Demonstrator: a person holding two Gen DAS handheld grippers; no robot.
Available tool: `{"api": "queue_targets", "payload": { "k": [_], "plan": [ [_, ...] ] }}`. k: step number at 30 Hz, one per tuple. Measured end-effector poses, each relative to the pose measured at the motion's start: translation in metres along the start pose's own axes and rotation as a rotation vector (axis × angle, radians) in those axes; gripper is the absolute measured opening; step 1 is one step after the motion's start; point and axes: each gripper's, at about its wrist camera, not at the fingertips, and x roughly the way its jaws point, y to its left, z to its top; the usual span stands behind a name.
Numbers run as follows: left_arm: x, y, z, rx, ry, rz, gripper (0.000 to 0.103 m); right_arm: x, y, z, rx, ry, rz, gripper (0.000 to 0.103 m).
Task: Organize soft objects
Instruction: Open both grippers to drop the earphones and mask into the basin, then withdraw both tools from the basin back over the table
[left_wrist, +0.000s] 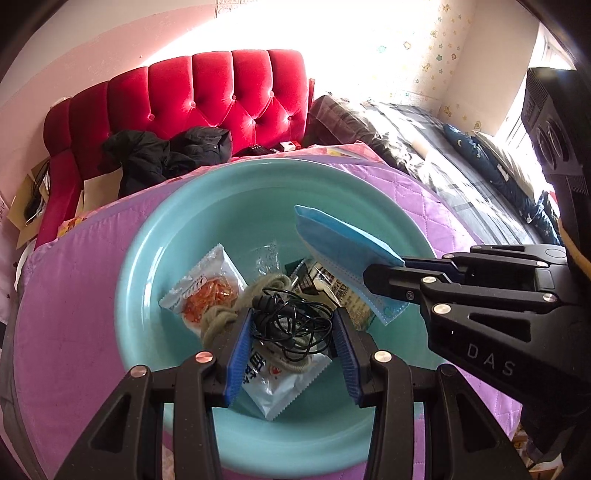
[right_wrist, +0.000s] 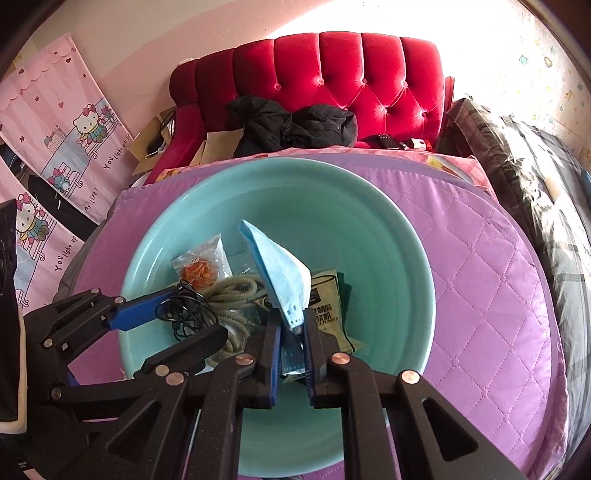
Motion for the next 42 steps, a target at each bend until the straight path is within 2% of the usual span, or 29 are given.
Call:
{"api": "queue_targets", "payload": {
  "k": [9,11,13,15,16,17,19,21,22,23,25,32,42],
  "plan": [
    [0.024,0.011,0.012,-0.006,0.007,0.019,0.048,0.016,-0.003,0.013,0.01,0.005,0.004,0.016],
    [0.024,0.01,0.011,-0.002,0.004,0.019,0.049,0.016,-0.003,0.015,0.012,0.001,0.005,0.024],
    [0.025,0.009,0.011,0.004,0.004,0.023,0.051,0.014,-0.002,0.016,0.014,-0.006,0.004,0.042],
    [0.025,0.008,0.012,0.008,0.0,0.035,0.054,0.011,-0.001,0.017,0.01,-0.015,-0.004,0.045],
    [0.025,0.008,0.011,0.008,0.0,0.038,0.059,0.01,-0.001,0.017,0.008,-0.019,-0.012,0.05],
    [0.025,0.008,0.012,0.006,0.001,0.041,0.069,0.008,0.0,0.016,0.003,-0.023,-0.021,0.054],
    [0.025,0.009,0.012,0.001,0.0,0.064,0.091,0.006,0.001,0.015,-0.006,-0.031,-0.03,0.071],
    [0.023,0.011,0.012,-0.01,-0.011,0.067,0.095,0.003,0.003,0.014,-0.013,-0.036,-0.041,0.084],
    [0.022,0.011,0.011,-0.014,-0.016,0.07,0.1,0.001,0.004,0.013,-0.014,-0.041,-0.042,0.09],
    [0.021,0.011,0.011,-0.015,-0.018,0.076,0.103,0.0,0.004,0.012,-0.013,-0.046,-0.045,0.094],
    [0.018,0.01,0.01,-0.012,-0.026,0.088,0.103,-0.004,0.004,0.01,-0.011,-0.054,-0.053,0.103],
    [0.001,0.008,-0.004,-0.017,-0.035,0.115,0.103,-0.021,0.006,-0.008,-0.01,-0.065,-0.055,0.103],
    [-0.038,0.006,-0.042,-0.025,-0.048,0.148,0.103,-0.06,0.013,-0.044,-0.012,-0.086,-0.055,0.103]
  ]
}}
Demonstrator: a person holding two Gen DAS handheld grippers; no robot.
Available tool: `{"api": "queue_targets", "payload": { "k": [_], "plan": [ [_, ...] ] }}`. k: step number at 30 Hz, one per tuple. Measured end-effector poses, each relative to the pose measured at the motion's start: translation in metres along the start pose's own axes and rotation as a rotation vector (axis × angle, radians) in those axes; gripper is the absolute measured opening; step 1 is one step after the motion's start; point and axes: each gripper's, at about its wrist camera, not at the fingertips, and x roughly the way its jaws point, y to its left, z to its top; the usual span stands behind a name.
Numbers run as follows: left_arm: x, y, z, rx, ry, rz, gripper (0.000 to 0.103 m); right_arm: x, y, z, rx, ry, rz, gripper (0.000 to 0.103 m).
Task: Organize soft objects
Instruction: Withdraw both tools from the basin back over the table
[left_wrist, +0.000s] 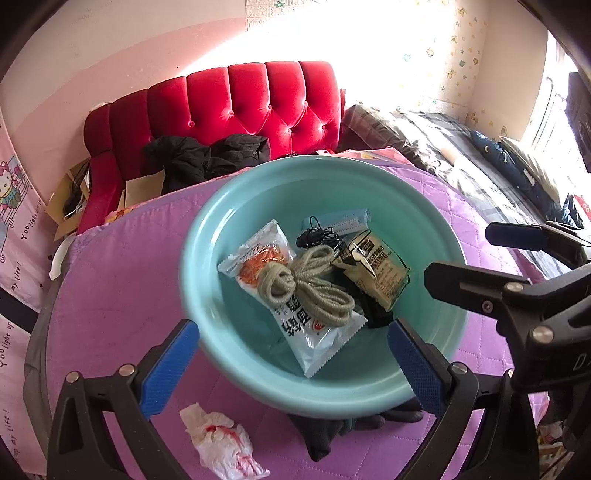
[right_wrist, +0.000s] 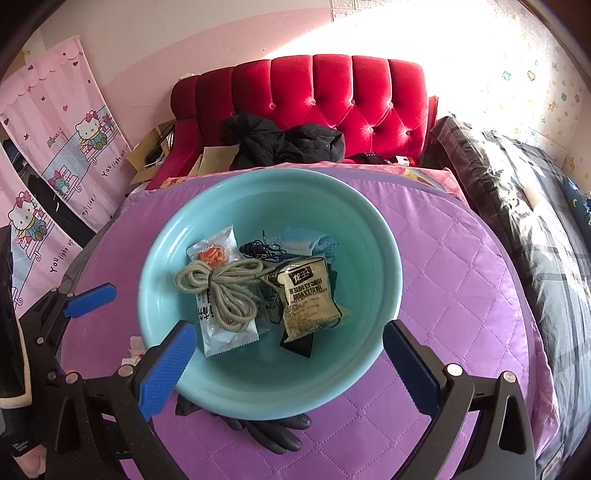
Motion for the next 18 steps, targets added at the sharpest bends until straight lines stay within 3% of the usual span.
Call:
{"api": "queue_targets", "payload": {
  "k": [10,18],
  "plan": [
    [-0.041,0.006,-0.036,-0.027,-0.024,0.018,0.103,-0.029,0.008,-0.036,-0.003,-0.002,-0.002,0.103],
    [-0.054,0.012,-0.077,-0.05,-0.008,0.037,0.103,-0.028,0.017,-0.073,-0.01,0.033,0.007,0.103]
  ]
}}
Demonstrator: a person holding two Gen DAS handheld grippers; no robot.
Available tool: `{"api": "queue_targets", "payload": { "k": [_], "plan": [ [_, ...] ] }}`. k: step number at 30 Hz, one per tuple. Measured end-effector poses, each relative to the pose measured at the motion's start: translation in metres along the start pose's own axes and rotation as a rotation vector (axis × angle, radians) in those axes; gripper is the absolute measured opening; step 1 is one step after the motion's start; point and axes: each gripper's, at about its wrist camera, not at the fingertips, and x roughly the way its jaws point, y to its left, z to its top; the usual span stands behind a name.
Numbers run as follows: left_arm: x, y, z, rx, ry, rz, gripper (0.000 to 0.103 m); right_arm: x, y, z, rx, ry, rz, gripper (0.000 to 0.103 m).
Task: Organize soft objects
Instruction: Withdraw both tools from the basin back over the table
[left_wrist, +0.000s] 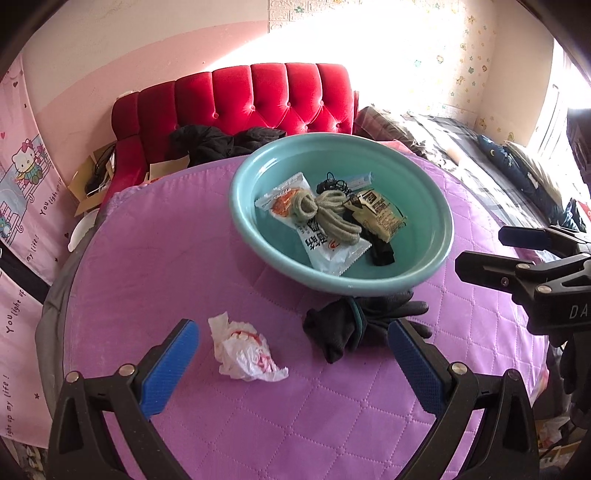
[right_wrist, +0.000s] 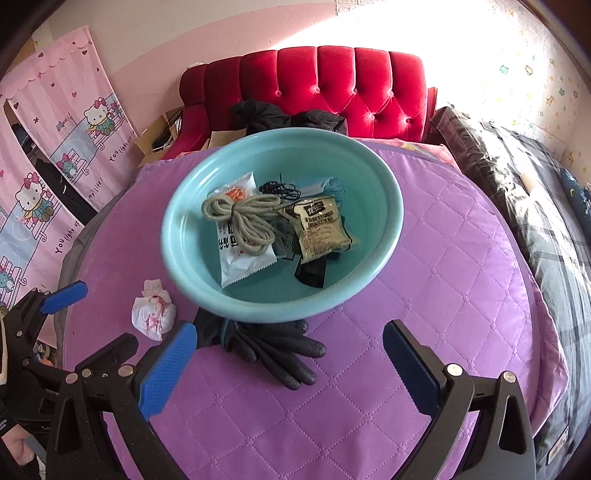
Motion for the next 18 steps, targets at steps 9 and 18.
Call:
{"api": "queue_targets", "payload": {
  "k": [9,18],
  "plan": [
    [0.001,0.014,-0.046,-0.032,0.037,0.03,0.103,0.013,0.008,-0.037,-0.017,0.017,-0.01,0.103],
    [0.007,0.021,-0.077,-0.06,0.064,0.03,0.103,0.022,0.017,-0.056,-0.013,0.015,-0.016,0.103]
  ]
}}
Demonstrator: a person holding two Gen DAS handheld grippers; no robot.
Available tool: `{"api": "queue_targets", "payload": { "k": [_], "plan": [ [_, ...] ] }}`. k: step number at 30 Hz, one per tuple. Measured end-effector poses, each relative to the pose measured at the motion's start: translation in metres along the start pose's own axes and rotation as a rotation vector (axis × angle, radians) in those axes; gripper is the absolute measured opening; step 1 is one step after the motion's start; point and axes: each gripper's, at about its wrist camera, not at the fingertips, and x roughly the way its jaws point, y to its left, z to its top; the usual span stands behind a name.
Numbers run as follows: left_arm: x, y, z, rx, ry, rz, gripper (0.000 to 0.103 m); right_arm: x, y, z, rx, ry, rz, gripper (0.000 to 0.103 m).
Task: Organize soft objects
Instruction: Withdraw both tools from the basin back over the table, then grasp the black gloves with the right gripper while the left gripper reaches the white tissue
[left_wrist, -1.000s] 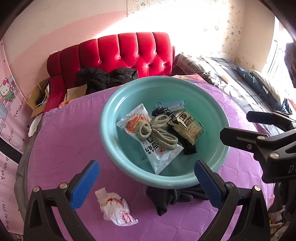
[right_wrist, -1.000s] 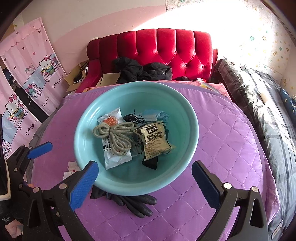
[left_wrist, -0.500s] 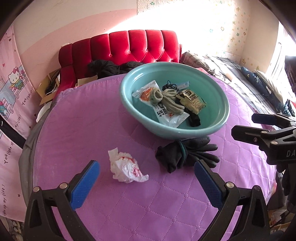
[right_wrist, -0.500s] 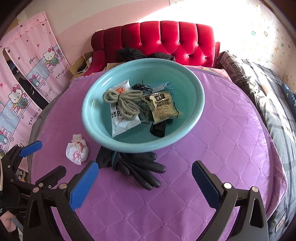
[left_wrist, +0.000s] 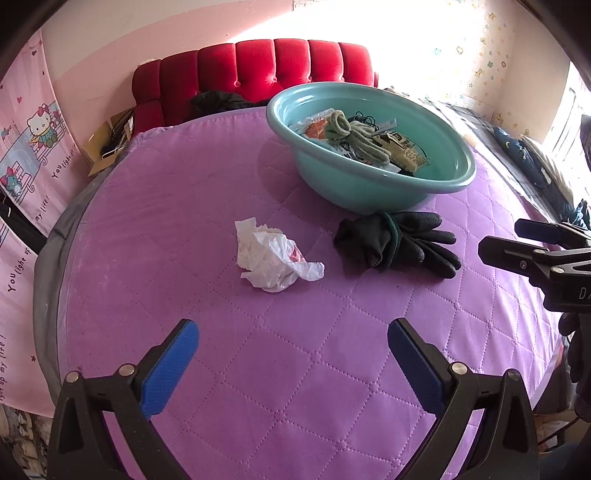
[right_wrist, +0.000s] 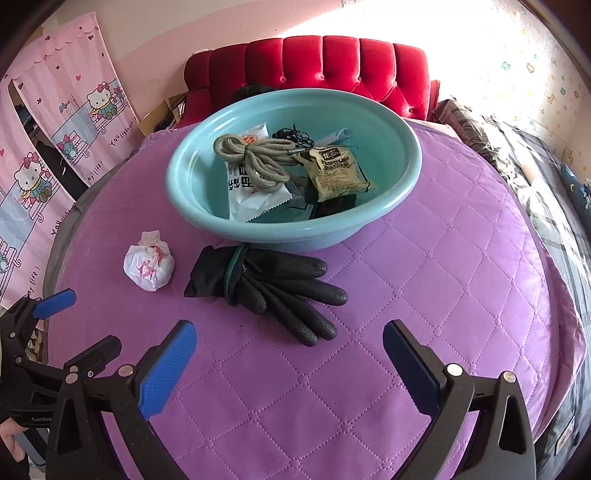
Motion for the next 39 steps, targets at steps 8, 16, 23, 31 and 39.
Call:
{"api": "queue_targets", "payload": {
  "k": [8,16,23,31,39],
  "plan": [
    [0.005,0.009,-0.006,-0.001,0.006,0.007,0.103,0.011,0.003,-0.006,0.008,-0.002,0.005,0.103],
    [0.015,0.019,-0.012,-0.007,0.019,0.017,0.103,0.034,0.004,-0.004,0.018,0.01,-0.004,0.103],
    [0.027,0.025,-0.014,-0.013,0.041,0.015,0.103,0.062,0.005,0.001,-0.016,0.026,-0.002,0.103],
    [0.041,0.032,-0.015,-0.013,0.072,0.025,0.103,0.089,0.01,0.008,-0.041,0.034,-0.001,0.103],
    [0.05,0.033,-0.01,-0.013,0.08,0.026,0.103,0.098,0.012,0.008,-0.056,0.051,0.029,0.044]
  ]
}}
